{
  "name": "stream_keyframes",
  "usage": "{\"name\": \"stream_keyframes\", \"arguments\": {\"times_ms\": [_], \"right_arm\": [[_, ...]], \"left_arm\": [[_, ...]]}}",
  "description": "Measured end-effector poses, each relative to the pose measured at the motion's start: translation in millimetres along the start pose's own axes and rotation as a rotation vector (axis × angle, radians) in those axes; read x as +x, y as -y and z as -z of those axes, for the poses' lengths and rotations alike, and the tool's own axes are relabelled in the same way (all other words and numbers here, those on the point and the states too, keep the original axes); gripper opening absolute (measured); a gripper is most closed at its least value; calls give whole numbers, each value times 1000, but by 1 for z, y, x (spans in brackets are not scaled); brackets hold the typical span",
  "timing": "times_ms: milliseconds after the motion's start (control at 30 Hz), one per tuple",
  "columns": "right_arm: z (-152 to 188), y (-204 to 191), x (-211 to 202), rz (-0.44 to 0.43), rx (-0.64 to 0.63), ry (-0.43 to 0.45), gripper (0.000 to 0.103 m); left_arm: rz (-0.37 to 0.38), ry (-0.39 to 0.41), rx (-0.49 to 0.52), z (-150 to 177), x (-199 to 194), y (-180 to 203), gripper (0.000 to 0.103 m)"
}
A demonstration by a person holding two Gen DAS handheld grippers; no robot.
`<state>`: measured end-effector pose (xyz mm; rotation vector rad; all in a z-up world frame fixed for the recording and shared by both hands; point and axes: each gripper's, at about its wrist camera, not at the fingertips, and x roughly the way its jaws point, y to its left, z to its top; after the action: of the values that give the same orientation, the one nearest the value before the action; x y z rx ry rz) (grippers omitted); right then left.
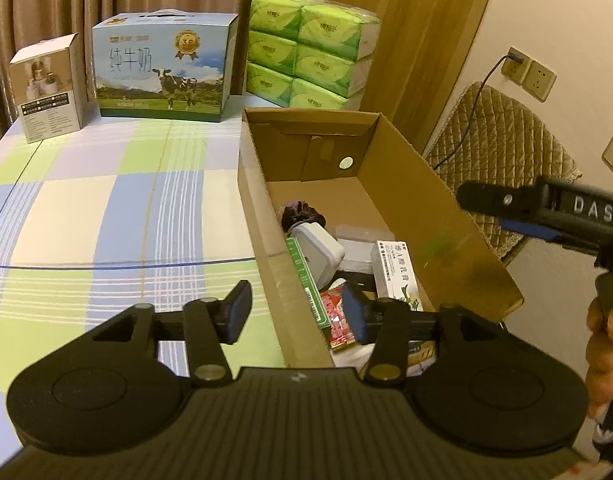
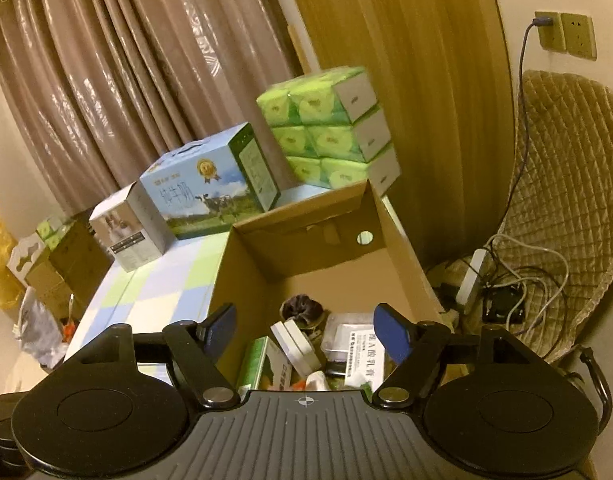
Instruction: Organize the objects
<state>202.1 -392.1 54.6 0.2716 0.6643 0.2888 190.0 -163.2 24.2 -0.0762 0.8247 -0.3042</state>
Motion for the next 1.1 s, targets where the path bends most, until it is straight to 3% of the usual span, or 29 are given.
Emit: {"name": "stream_keyframes", "arguments": {"times_ms": [100, 233, 467, 533, 1100], "right_arm": [[5, 3, -11, 1, 19, 5, 73], [15, 6, -30, 21, 42, 10, 77], [37, -4, -62, 65, -1, -16, 96], [45, -9, -71, 78, -17, -27, 101], [102, -39, -130, 122, -142, -126, 101]], "left_arm": [[5, 1, -13, 7, -8, -4, 55], [2, 14, -15, 18, -20, -5, 79], [-26, 34, -15, 34, -45, -4, 101], [-30, 34, -13, 38, -53, -3, 102], [-67, 48, -30, 74, -126, 18, 102]]}}
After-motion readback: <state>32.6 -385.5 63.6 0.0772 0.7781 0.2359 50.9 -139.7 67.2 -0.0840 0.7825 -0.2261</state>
